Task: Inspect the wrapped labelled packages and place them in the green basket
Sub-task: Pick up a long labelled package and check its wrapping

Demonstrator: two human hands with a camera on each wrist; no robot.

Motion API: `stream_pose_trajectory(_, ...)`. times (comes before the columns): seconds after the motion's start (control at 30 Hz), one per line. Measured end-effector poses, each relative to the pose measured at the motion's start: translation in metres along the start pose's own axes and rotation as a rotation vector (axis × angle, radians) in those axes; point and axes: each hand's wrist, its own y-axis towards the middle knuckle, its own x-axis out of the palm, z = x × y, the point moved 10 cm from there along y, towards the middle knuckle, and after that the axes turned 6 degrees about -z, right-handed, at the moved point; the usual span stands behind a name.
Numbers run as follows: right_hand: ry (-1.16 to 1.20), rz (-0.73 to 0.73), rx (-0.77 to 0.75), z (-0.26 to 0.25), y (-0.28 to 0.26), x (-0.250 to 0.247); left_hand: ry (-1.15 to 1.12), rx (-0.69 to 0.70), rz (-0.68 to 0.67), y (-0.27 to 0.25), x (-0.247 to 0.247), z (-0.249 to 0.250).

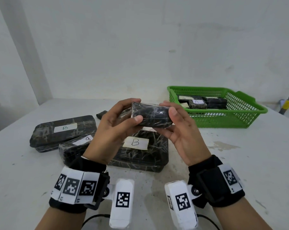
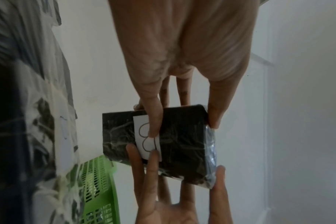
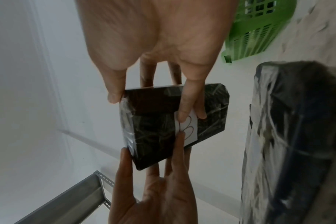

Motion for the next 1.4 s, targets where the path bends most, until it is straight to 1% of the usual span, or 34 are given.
stream_pose_trajectory(0.1, -0.036, 0.058, -0.019, 0.000, 0.000, -0.006, -0.012, -0.013, 0.017, 0.000, -0.004, -0.003)
stream_pose_trajectory(0.2, -0.076, 0.054, 0.008, 0.005, 0.001, -0.008, 0.011, -0.006, 0.076, 0.001, -0.010, -0.004)
stream_pose_trajectory(0.33, -0.140, 0.064, 0.048, 0.006, -0.001, -0.008, 0.007, -0.007, 0.101, 0.001, -0.011, -0.006)
stream_pose_trajectory(0.47, -0.177, 0.113, -0.013, 0.000, -0.002, -0.011, 0.001, -0.007, 0.115, 0.000, -0.010, -0.007)
stream_pose_trajectory(0.6, -0.192, 0.092, -0.022, 0.000, -0.003, -0.008, 0.024, -0.016, 0.139, 0.001, -0.013, -0.009)
stream_pose_trajectory(0.7, -0.190, 0.070, 0.007, 0.005, -0.002, -0.007, 0.010, -0.024, 0.134, 0.001, -0.014, -0.011)
stream_pose_trajectory(0.8, -0.279, 0.104, -0.046, 0.002, -0.002, -0.011, -0.018, -0.017, 0.090, 0.001, -0.009, -0.009)
stream_pose_trajectory(0.87, -0.294, 0.127, -0.066, 0.000, -0.003, -0.012, -0.022, -0.026, 0.065, 0.000, -0.006, -0.010)
stream_pose_trajectory(0.93, -0.273, 0.123, -0.069, 0.000, -0.003, -0.012, 0.008, -0.031, 0.083, -0.001, -0.007, -0.011)
stream_pose_trajectory(1.1, -0.290, 0.099, -0.011, 0.007, -0.003, -0.010, 0.033, -0.053, 0.117, 0.000, -0.010, -0.014)
stream_pose_trajectory(1.2, -0.376, 0.123, -0.039, 0.007, -0.003, -0.010, 0.007, -0.054, 0.098, 0.000, -0.009, -0.011)
stream_pose_trajectory(1.3, -0.369, 0.149, -0.078, 0.005, -0.004, -0.010, 0.009, -0.066, 0.059, -0.001, -0.005, -0.009)
stream_pose_trajectory(1.4, -0.347, 0.134, -0.039, 0.007, -0.003, -0.010, 0.072, -0.064, 0.073, -0.002, -0.005, -0.009)
